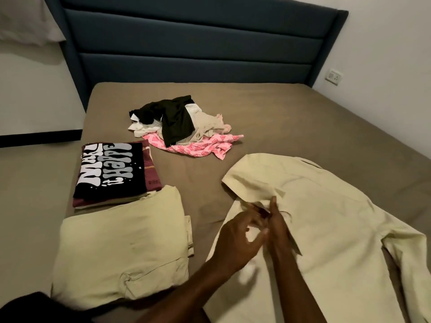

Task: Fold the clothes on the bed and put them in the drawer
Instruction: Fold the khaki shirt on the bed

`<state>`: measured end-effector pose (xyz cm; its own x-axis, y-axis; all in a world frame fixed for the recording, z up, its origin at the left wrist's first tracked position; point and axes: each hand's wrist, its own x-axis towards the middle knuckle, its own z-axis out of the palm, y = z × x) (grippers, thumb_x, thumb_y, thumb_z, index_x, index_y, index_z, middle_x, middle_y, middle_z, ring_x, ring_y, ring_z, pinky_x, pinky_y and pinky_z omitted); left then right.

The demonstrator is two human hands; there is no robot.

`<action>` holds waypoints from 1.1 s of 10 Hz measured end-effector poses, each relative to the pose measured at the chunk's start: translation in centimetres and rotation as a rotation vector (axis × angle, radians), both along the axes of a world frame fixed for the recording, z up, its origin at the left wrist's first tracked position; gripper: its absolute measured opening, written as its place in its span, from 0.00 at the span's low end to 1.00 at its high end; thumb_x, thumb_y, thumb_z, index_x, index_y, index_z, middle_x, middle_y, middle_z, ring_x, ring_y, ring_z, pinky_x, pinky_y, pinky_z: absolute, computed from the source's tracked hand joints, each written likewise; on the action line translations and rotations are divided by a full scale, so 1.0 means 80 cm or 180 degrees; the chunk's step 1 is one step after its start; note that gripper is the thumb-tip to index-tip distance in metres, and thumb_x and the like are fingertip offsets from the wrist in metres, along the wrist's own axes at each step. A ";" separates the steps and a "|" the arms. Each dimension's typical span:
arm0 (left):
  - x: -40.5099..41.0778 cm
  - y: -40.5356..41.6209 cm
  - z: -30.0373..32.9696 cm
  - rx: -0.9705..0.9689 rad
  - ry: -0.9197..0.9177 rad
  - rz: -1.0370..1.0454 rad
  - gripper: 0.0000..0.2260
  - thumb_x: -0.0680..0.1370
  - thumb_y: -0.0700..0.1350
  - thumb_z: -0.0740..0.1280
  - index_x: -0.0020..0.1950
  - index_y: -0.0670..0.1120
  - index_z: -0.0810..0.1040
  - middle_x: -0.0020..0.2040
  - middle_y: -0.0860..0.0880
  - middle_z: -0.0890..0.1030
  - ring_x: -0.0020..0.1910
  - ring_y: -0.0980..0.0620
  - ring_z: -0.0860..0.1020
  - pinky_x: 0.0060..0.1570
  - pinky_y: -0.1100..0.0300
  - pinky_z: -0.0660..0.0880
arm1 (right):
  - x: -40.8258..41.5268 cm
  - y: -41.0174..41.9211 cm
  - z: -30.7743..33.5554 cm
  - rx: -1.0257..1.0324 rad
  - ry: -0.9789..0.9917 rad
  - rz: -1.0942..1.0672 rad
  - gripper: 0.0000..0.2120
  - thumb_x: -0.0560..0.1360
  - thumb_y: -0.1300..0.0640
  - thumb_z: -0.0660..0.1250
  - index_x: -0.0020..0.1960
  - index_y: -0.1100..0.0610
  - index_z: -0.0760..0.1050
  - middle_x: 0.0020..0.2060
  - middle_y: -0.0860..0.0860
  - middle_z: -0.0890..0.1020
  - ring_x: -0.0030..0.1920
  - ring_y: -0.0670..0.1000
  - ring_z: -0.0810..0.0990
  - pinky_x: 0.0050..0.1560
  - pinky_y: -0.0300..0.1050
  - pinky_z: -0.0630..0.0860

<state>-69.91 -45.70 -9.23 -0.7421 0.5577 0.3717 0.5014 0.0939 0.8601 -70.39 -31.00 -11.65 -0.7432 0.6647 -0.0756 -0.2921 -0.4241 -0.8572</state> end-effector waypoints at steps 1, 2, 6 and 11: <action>0.004 -0.026 -0.041 -0.1560 0.0207 0.0990 0.17 0.77 0.54 0.68 0.65 0.52 0.74 0.58 0.54 0.80 0.56 0.52 0.80 0.54 0.56 0.77 | 0.007 0.066 0.013 0.0259 -0.1654 0.0634 0.38 0.80 0.29 0.52 0.64 0.60 0.79 0.55 0.58 0.87 0.58 0.65 0.84 0.67 0.69 0.72; 0.009 -0.043 -0.059 -0.2893 0.0011 0.1045 0.23 0.81 0.59 0.63 0.70 0.46 0.68 0.65 0.47 0.75 0.64 0.46 0.75 0.60 0.52 0.72 | 0.020 0.099 0.056 -0.0004 -0.1095 0.0368 0.30 0.84 0.35 0.49 0.45 0.55 0.79 0.42 0.54 0.88 0.42 0.55 0.88 0.49 0.63 0.81; 0.023 -0.056 -0.060 -0.2153 -0.0333 0.1252 0.18 0.74 0.53 0.72 0.60 0.51 0.71 0.51 0.53 0.83 0.51 0.48 0.83 0.45 0.57 0.75 | 0.050 0.239 0.106 0.0607 -0.0440 -0.0572 0.13 0.85 0.43 0.58 0.59 0.48 0.76 0.49 0.48 0.83 0.46 0.48 0.82 0.46 0.44 0.73; 0.146 0.024 -0.051 -0.2469 0.0139 -0.0230 0.20 0.69 0.37 0.66 0.60 0.48 0.71 0.51 0.48 0.77 0.52 0.42 0.77 0.48 0.51 0.72 | 0.120 0.323 0.133 0.0301 -0.0203 -0.1087 0.20 0.84 0.45 0.62 0.70 0.55 0.74 0.45 0.50 0.85 0.54 0.53 0.84 0.54 0.52 0.82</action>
